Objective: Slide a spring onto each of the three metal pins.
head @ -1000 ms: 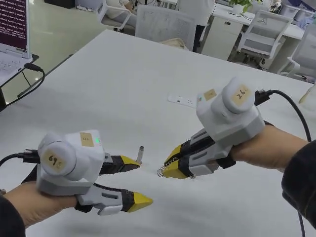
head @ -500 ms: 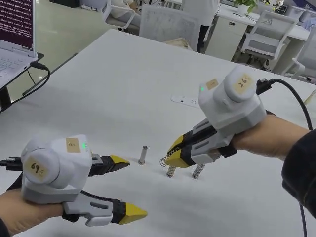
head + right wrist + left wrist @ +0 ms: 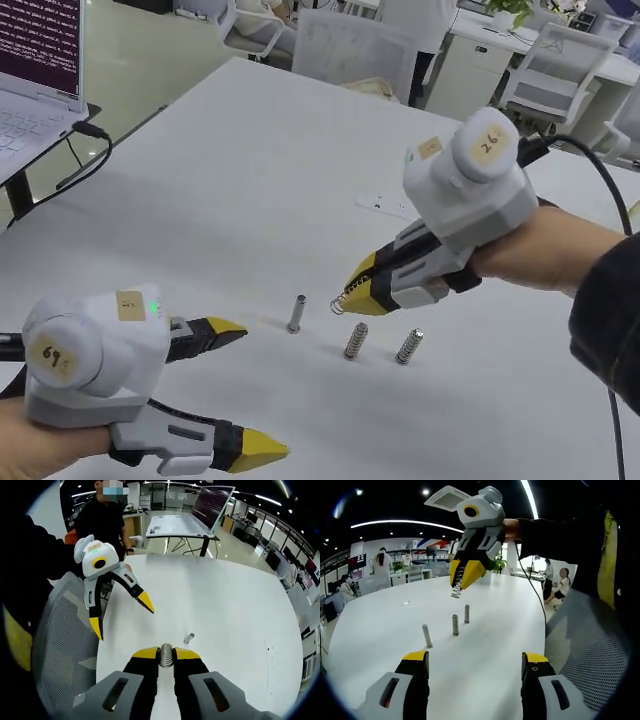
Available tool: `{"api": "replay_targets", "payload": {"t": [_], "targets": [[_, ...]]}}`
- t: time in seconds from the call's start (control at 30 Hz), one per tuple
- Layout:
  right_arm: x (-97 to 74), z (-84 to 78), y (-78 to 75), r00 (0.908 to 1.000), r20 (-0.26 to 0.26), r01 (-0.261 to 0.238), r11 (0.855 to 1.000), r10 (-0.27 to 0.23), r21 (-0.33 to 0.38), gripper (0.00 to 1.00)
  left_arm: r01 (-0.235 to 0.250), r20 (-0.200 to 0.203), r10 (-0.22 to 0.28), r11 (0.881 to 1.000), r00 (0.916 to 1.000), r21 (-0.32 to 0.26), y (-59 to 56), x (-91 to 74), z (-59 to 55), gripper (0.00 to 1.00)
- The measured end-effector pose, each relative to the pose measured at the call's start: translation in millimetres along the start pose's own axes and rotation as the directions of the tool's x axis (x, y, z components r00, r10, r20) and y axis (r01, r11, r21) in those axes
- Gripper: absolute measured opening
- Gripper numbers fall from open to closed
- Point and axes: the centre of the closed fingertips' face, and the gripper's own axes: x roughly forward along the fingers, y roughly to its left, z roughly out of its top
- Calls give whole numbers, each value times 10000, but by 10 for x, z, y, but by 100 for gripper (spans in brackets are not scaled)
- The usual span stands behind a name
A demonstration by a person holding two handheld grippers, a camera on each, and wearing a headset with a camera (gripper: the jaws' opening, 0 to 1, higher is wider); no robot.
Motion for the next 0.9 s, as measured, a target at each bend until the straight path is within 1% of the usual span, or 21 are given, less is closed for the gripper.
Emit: {"api": "replay_targets", "payload": {"t": [0.07,0.17,0.2,0.4,0.53,0.63,0.7,0.8,0.9], "targets": [[14,0,-42,9999,-119,67,9999,-68,-111,8,-116,8,116,9999,9999,-25,14,0,-9,72],[36,14,-75,9998,-175,8,9999,-11,-133,8,-225,19,225,9997,9997,-28,25,-1,-18,72],[53,24,-105,9997,-255,-9,9998,4,-180,8,-316,-38,317,9995,9995,58,31,-5,-33,73],[140,38,-194,9983,-569,-110,9992,88,-385,8,-485,-75,485,9988,9988,2,54,-30,-80,72],[240,59,-245,9970,-741,-239,9986,204,-470,8,-605,-88,605,9982,9981,-26,76,-46,-84,71],[322,51,-280,9950,-982,-246,9974,178,-678,8,-687,5,687,9976,9976,-25,91,-52,-51,71],[354,53,-294,9945,-1022,-302,9973,232,-677,8,-738,9,738,9973,9973,-23,100,-54,-47,71],[417,45,-343,9928,-1178,-294,9967,203,-761,8,-794,-55,794,9968,9968,-42,108,-56,-67,69],[478,47,-370,9920,-1215,-429,9967,343,-692,8,-823,-61,822,9966,9966,-100,106,-56,-82,70]]}}
